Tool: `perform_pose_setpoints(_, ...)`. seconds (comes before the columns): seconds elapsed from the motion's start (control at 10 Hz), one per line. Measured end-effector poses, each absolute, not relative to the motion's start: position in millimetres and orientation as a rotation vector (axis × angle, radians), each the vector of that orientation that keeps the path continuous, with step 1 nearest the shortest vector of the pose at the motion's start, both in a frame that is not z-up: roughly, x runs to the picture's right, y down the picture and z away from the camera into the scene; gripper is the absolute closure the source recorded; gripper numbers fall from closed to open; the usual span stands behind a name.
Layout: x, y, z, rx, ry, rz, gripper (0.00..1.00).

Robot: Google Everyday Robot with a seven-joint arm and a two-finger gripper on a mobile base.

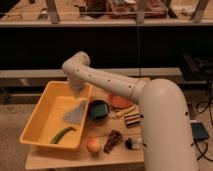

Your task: Place towel in table surface

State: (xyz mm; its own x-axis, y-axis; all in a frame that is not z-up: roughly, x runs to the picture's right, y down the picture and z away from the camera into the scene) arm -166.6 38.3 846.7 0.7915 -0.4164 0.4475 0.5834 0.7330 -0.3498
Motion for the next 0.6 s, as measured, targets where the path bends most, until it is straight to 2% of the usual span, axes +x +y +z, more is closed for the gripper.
perform_pose_setpoints(0.3, -172, 77, 884, -0.575, -0.316, -0.597, 0.2)
perform_pose_setpoints(0.6, -174, 95, 899, -0.622, -0.286, -0.604, 0.2)
